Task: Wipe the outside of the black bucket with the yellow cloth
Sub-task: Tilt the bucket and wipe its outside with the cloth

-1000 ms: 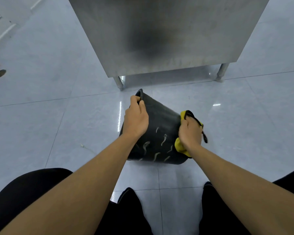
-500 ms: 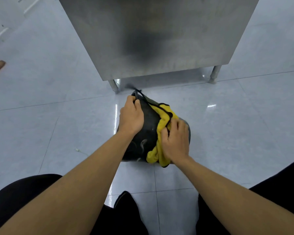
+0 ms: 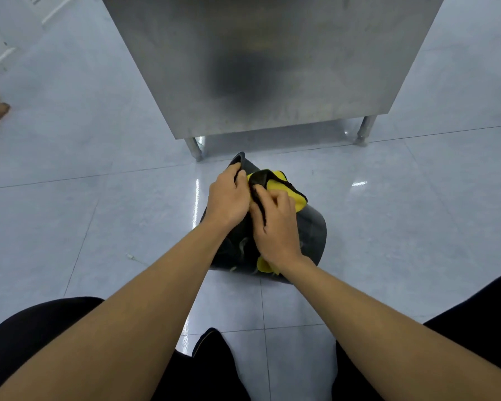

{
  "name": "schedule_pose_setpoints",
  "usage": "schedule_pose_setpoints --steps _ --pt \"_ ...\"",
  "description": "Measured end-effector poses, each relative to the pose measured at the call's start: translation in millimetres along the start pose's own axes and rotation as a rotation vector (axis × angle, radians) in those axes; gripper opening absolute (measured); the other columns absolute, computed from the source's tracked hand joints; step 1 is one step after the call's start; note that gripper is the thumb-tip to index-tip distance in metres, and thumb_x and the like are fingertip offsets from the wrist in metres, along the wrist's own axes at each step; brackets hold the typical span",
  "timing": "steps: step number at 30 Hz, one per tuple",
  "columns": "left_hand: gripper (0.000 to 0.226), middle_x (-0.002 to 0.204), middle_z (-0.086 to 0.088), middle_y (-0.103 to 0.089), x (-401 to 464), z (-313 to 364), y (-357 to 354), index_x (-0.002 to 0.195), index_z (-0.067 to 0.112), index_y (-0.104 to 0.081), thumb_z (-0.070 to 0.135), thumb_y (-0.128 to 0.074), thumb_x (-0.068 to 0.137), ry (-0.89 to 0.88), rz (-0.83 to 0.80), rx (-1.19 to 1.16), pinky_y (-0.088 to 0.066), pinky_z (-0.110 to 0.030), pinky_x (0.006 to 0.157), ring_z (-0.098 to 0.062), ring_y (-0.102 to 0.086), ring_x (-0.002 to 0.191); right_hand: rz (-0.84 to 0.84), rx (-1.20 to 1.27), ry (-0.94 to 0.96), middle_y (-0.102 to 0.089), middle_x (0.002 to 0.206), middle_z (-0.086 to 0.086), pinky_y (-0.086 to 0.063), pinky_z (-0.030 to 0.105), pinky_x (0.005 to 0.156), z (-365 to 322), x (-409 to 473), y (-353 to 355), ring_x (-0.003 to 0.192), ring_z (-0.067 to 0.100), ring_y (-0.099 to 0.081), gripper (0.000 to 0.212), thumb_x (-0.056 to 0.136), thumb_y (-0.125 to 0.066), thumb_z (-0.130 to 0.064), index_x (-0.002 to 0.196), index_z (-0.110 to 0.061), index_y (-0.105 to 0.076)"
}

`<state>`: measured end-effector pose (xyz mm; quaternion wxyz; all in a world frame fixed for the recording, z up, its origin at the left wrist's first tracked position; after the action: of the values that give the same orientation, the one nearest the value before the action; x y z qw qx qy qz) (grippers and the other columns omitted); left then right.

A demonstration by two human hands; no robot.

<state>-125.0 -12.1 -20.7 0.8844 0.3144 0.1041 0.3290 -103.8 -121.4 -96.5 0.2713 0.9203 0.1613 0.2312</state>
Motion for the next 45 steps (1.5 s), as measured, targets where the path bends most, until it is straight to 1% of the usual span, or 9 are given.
schedule_pose_setpoints --steps 3,7,11,18,22,25,29,39,45 --pt "0.040 0.121 -0.011 -0.066 7 -3 0 0.132 0.010 -0.059 0.025 -0.030 0.109 0.068 -0.067 0.052 -0.051 -0.034 0.091 -0.030 -0.060 0.110 0.027 -0.078 -0.233 -0.058 0.119 0.008 -0.042 0.042 0.100 34 0 14 0.111 0.028 -0.049 0.040 0.104 -0.041 -0.041 0.136 -0.027 -0.059" --pt "0.057 0.164 -0.005 -0.031 -3 -9 -10 0.162 0.035 -0.012 0.044 -0.016 0.106 0.162 -0.246 0.093 -0.025 -0.046 0.121 -0.033 -0.035 0.146 -0.036 -0.118 -0.593 -0.050 0.141 0.015 -0.032 0.047 0.112 80 0 32 0.132 0.037 -0.039 0.040 0.106 -0.037 -0.036 0.135 -0.021 -0.058" --pt "0.058 0.167 0.000 -0.026 -10 -12 -20 0.162 0.034 -0.010 0.048 -0.017 0.106 0.128 -0.183 -0.041 -0.020 -0.047 0.124 -0.027 -0.027 0.151 -0.029 -0.091 -0.644 -0.046 0.150 0.012 -0.029 0.048 0.115 71 -1 28 0.137 0.037 -0.034 0.044 0.107 -0.034 -0.032 0.145 -0.019 -0.052" --pt "0.058 0.155 -0.001 -0.046 -9 -12 -18 0.160 0.035 -0.021 0.047 -0.021 0.103 0.159 -0.101 -0.075 -0.031 -0.044 0.114 -0.026 -0.045 0.136 -0.009 0.119 -0.182 -0.054 0.137 -0.001 -0.033 0.031 0.104 3 1 7 0.120 0.014 -0.037 0.042 0.101 -0.037 -0.036 0.131 -0.022 -0.063" --pt "0.057 0.118 0.007 -0.059 -10 -9 -12 0.147 0.031 -0.047 0.036 -0.023 0.096 0.196 -0.030 -0.152 -0.041 -0.041 0.098 -0.019 -0.053 0.103 -0.025 0.007 -0.067 -0.055 0.143 -0.001 -0.033 0.032 0.106 -3 2 3 0.126 0.021 -0.041 0.048 0.103 -0.032 -0.040 0.139 -0.022 -0.059" --pt "0.025 0.083 0.001 -0.056 -11 -13 -9 0.104 0.019 -0.052 0.027 -0.029 0.101 0.193 0.047 -0.150 -0.044 -0.035 0.067 -0.017 -0.052 0.074 -0.047 -0.137 -0.205 -0.051 0.151 0.001 -0.035 0.043 0.108 24 1 10 0.132 0.029 -0.040 0.050 0.104 -0.029 -0.042 0.145 -0.026 -0.052" --pt "0.017 0.075 -0.001 -0.049 -11 -18 -7 0.110 0.016 -0.043 0.023 -0.029 0.104 0.199 0.024 -0.102 -0.038 -0.029 0.053 -0.011 -0.045 0.061 -0.069 -0.159 -0.464 -0.047 0.153 0.006 -0.032 0.048 0.112 59 1 18 0.138 0.034 -0.035 0.042 0.106 -0.035 -0.034 0.143 -0.026 -0.053" --pt "0.050 0.144 -0.006 -0.057 -4 -13 -6 0.152 0.027 -0.040 0.035 -0.022 0.106 0.114 -0.096 0.000 -0.036 -0.051 0.113 -0.031 -0.051 0.131 -0.129 0.023 -0.049 -0.050 0.154 -0.011 -0.033 0.039 0.109 -9 24 -5 0.134 0.020 -0.041 0.048 0.106 -0.032 -0.039 0.149 -0.030 -0.050" --pt "0.052 0.155 -0.005 -0.047 -6 -15 -10 0.159 0.024 -0.029 0.037 -0.020 0.110 0.093 -0.064 0.015 -0.032 -0.049 0.118 -0.029 -0.043 0.141 -0.143 -0.084 -0.417 -0.038 0.162 -0.005 -0.023 0.052 0.122 53 16 13 0.150 0.021 -0.031 0.054 0.105 -0.024 -0.042 0.155 -0.030 -0.037"
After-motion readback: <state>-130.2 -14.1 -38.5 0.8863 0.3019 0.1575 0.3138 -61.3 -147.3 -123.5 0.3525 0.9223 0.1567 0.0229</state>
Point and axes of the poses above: each hand's wrist, its own x-axis towards the middle knuckle, its own y-axis out of the back of the hand, z = x × y, the point moved 2 cm from there along x, towards the middle knuckle
